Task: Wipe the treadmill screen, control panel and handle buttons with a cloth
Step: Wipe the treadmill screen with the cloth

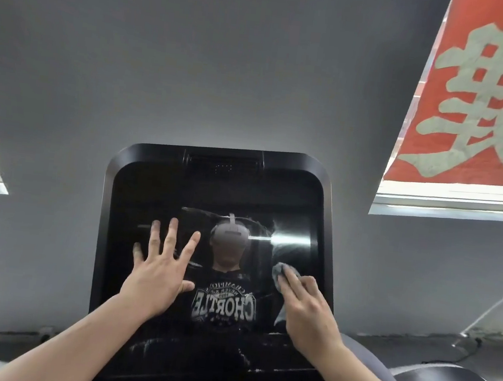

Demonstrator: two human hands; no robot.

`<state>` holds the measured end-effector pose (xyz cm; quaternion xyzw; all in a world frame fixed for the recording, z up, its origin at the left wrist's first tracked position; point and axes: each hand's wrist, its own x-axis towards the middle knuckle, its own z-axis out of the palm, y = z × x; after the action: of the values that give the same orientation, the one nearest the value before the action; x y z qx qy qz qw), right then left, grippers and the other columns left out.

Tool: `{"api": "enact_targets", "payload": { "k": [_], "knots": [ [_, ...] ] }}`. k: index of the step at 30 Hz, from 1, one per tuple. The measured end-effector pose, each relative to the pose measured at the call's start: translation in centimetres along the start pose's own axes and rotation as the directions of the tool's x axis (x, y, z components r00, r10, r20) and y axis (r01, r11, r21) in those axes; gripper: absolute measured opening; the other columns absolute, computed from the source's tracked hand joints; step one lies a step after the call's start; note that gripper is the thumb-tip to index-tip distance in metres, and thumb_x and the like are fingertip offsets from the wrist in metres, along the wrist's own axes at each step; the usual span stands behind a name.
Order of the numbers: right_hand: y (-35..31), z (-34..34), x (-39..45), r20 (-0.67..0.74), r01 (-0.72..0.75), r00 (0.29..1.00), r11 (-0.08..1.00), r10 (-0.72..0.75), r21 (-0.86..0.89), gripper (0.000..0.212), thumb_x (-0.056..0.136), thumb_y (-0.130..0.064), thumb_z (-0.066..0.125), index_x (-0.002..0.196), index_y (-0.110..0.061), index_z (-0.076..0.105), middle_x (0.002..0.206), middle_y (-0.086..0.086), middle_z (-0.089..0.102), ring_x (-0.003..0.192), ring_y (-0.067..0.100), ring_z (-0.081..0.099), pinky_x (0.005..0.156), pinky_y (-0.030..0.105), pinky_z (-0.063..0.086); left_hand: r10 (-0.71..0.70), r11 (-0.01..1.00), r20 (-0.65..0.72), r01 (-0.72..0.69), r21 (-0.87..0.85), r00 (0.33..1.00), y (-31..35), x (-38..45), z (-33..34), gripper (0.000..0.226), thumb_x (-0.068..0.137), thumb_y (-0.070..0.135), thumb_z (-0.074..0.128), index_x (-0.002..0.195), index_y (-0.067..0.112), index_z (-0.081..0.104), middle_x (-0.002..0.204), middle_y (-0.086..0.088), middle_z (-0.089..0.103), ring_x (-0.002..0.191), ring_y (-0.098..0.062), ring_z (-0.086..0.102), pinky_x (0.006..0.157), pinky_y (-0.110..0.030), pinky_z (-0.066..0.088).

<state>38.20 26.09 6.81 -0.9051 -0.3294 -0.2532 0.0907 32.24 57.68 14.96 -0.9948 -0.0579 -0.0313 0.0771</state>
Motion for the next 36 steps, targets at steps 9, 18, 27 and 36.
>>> {"api": "enact_targets", "payload": {
  "k": [9,18,27,36],
  "knots": [
    [0.9,-0.1,-0.8,0.016,-0.076,0.997,0.996,0.075,0.045,0.079,0.07,0.01,0.073,0.147,0.001,0.056,0.154,0.013,0.055,0.109,0.028,0.052,0.098,0.039,0.057,0.006,1.0,-0.019,-0.007,-0.021,1.0,-0.1,0.2,0.3,0.107,0.097,0.066,0.051,0.159,0.034,-0.031,0.162,-0.017,-0.042,0.149,-0.048,-0.035,0.123,-0.07,0.017],
    [1.3,-0.4,0.1,-0.022,-0.212,0.977,0.974,0.214,0.075,0.079,0.073,0.011,0.072,0.149,-0.001,0.055,0.155,0.01,0.055,0.114,0.029,0.053,0.098,0.045,0.057,0.006,0.999,-0.009,-0.006,-0.045,1.0,-0.1,0.1,0.1,0.106,0.098,0.064,0.052,0.158,0.035,-0.031,0.162,-0.016,-0.043,0.149,-0.047,-0.036,0.123,-0.07,0.016],
    [1.4,-0.5,-1.1,0.014,-0.338,0.941,0.938,0.338,0.075,0.082,0.072,0.011,0.068,0.151,0.0,0.052,0.158,0.012,0.051,0.115,0.029,0.05,0.097,0.048,0.057,0.006,0.998,-0.021,-0.007,-0.06,1.0,-0.1,0.1,0.2,0.107,0.098,0.063,0.054,0.159,0.035,-0.029,0.162,-0.016,-0.042,0.148,-0.047,-0.037,0.123,-0.071,0.015],
    [-0.1,-0.8,-2.0,0.048,-0.37,0.928,0.929,0.369,0.012,0.088,0.061,0.013,0.074,0.146,0.003,0.056,0.151,0.017,0.056,0.111,0.032,0.058,0.089,0.048,0.061,0.008,0.999,-0.011,-0.009,-0.052,1.0,-0.1,0.1,0.3,0.106,0.099,0.063,0.052,0.158,0.035,-0.031,0.161,-0.016,-0.044,0.148,-0.047,-0.037,0.122,-0.071,0.015]
  ]
}}
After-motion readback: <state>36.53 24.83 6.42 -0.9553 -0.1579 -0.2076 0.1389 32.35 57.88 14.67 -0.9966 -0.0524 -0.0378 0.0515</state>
